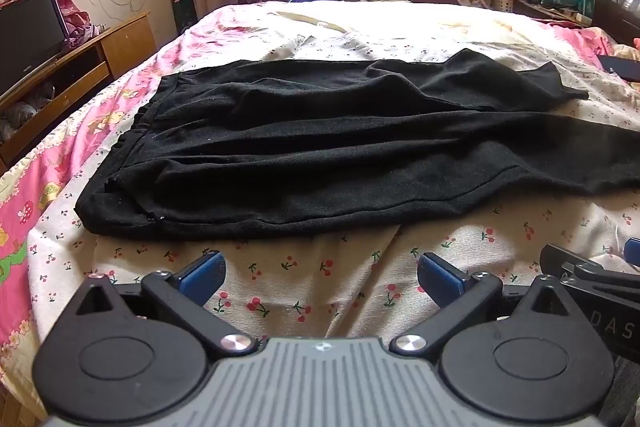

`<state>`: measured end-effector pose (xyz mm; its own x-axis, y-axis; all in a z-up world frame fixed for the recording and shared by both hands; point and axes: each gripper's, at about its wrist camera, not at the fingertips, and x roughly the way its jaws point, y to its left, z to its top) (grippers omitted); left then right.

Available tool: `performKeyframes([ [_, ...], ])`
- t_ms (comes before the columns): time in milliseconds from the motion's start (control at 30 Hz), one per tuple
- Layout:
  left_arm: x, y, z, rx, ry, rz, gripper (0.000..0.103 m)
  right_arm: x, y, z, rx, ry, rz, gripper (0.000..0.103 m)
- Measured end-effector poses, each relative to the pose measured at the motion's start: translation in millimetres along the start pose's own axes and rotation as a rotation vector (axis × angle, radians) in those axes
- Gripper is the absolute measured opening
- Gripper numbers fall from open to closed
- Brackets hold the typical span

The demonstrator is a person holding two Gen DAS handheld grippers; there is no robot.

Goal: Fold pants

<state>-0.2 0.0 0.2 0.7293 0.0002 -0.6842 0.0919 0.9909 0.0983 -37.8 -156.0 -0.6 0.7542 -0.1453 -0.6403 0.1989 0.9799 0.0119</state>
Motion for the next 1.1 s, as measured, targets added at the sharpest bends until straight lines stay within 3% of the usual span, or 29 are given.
performKeyframes([
  [1100,3.5,-2.3,-2.2,0.010,0.005,-0.006,0.103,2.8,0.8,-3.3,-0.005,0.010,0.000,0.088],
])
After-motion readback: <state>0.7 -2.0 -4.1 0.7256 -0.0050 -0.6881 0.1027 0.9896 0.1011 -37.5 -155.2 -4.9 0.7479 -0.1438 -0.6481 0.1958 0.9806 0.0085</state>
